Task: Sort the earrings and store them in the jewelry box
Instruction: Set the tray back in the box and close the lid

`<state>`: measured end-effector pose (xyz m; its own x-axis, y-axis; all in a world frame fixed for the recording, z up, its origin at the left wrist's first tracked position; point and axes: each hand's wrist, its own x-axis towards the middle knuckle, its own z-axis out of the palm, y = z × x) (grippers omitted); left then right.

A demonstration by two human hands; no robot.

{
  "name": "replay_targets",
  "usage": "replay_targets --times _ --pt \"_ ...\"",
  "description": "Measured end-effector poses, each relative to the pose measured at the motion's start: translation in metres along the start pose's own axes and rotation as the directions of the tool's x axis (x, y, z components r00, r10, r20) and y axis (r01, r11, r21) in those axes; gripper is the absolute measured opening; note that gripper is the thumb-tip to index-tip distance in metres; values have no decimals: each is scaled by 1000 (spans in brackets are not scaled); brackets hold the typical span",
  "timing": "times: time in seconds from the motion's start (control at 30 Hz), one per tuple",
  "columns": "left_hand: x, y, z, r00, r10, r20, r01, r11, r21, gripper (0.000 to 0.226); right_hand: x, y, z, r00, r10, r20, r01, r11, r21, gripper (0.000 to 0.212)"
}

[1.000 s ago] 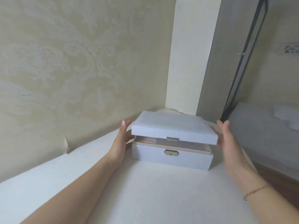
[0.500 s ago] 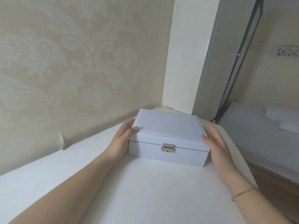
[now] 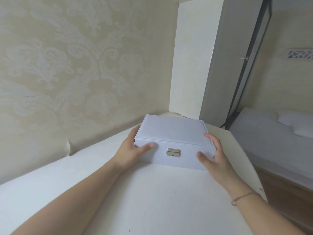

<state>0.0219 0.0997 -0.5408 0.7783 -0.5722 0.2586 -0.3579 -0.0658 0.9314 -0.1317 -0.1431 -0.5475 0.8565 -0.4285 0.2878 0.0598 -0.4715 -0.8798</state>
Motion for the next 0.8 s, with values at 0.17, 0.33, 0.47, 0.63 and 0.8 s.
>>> replay_targets --times 0.17,0.33,0.47,0.63,0.8 --pt "0 -13 -1 992 -124 -16 117 885 451 98 -1 1 -2 999 52 10 -52 997 -49 108" --pt "-1 -9 4 997 -79 -26 83 904 419 99 5 8 -2 999 45 14 -44 997 -60 105" --pt "0 -7 6 995 -92 -42 101 892 441 100 9 9 -2 999 49 -4 -49 996 -74 110" --pt "-2 -2 8 991 -117 -62 132 898 419 91 10 11 -4 1000 18 13 -18 999 -32 106" --pt "-8 15 20 989 -110 -100 134 951 278 91 8 3 -9 999 -17 -30 21 988 154 73"
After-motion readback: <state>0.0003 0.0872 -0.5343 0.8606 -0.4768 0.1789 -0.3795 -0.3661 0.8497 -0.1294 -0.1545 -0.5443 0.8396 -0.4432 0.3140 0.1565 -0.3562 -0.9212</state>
